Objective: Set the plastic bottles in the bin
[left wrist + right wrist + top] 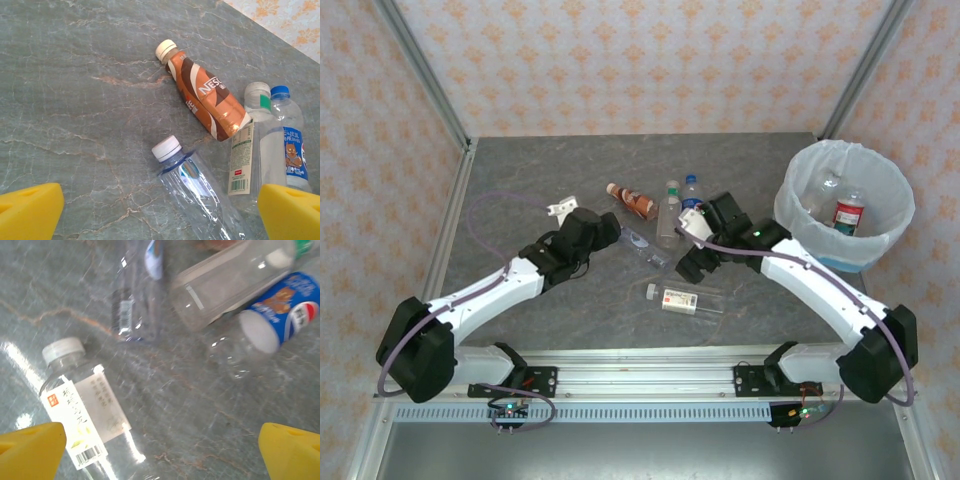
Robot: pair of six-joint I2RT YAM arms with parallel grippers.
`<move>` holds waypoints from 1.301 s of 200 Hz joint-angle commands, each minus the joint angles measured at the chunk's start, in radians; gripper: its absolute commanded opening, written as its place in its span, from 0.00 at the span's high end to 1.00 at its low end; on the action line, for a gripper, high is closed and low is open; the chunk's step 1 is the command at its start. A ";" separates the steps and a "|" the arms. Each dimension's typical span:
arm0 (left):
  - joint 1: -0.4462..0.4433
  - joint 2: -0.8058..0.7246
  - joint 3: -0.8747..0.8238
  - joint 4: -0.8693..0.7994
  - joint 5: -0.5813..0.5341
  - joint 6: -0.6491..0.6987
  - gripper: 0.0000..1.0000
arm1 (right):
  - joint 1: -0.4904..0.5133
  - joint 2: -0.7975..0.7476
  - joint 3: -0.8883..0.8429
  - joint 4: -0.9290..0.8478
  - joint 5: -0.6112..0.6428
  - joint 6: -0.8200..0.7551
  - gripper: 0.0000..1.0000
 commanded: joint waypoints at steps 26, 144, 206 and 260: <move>0.018 -0.045 -0.028 -0.053 0.014 -0.035 0.00 | 0.077 0.112 -0.030 -0.075 -0.006 -0.109 0.01; 0.024 -0.072 -0.081 -0.051 -0.044 -0.094 0.00 | 0.174 0.302 -0.101 0.019 0.018 -0.194 0.01; 0.023 -0.055 -0.092 -0.039 -0.036 -0.113 0.00 | 0.197 0.394 -0.079 0.006 0.063 -0.244 0.02; 0.023 -0.038 -0.090 -0.033 -0.040 -0.113 0.00 | 0.199 0.411 -0.106 0.062 0.121 -0.266 0.10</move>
